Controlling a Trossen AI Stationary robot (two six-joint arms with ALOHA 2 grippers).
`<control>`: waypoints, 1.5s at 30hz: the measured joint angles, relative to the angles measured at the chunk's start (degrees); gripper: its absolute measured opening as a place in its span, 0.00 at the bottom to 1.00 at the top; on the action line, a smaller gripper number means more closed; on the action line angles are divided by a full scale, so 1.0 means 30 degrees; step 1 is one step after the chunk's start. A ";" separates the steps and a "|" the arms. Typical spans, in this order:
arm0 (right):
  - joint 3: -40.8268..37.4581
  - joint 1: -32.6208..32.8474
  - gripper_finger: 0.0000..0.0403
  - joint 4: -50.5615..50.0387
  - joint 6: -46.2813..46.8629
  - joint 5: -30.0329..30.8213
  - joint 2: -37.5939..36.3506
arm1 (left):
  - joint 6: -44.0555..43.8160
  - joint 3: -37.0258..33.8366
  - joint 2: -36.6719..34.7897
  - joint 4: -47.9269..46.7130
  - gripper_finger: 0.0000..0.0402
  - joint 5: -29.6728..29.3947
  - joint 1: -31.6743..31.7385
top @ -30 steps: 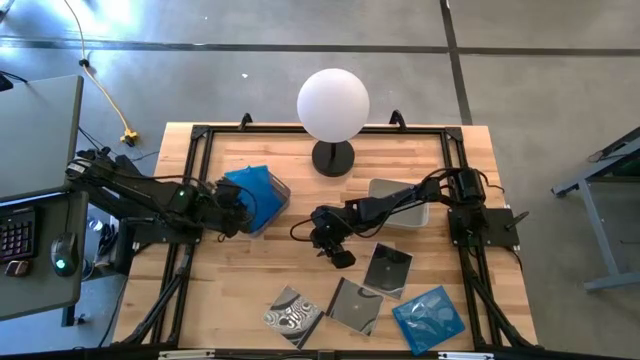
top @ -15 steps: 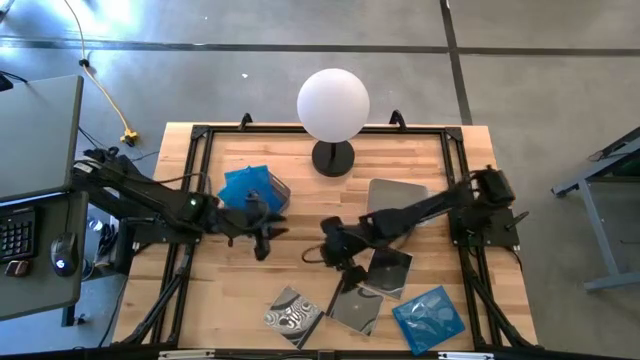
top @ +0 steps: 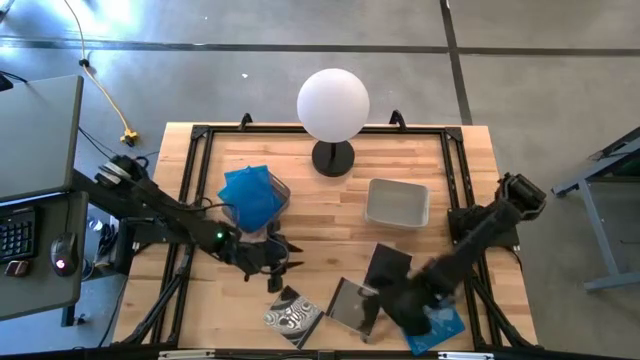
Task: Pick & place jewel cases by type
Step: Put the blue cd case into the black bin
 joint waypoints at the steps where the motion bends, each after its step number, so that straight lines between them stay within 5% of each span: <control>1: 0.0000 0.0647 0.34 0.0111 0.0682 -0.0095 -0.0010 | 0.0065 0.0000 0.0188 0.0405 0.36 -0.0051 0.0009; 8: 0.0000 0.4237 0.34 0.0288 0.5034 0.0339 0.0273 | 0.0045 -0.0007 0.0668 0.1616 0.36 -0.0572 0.0280; 18: 0.0000 0.5956 0.34 0.1120 0.3466 0.0367 0.2373 | 0.0035 -0.0007 0.0668 0.1649 0.36 -0.1172 0.0262; 26: 0.0012 0.5068 0.34 0.2127 0.0575 -0.0762 0.4603 | 0.0028 -0.0007 0.0668 0.2678 0.36 -0.1456 0.0262; 34: 0.0058 0.2828 0.34 0.2890 -0.4693 0.1332 0.4995 | 0.0143 -0.0015 0.0668 0.2785 0.36 -0.0840 0.0273; 45: 0.0000 -0.1315 0.34 0.3474 -0.5761 0.1320 0.4908 | 0.5044 -0.0023 0.0843 0.5887 0.36 0.1678 0.0262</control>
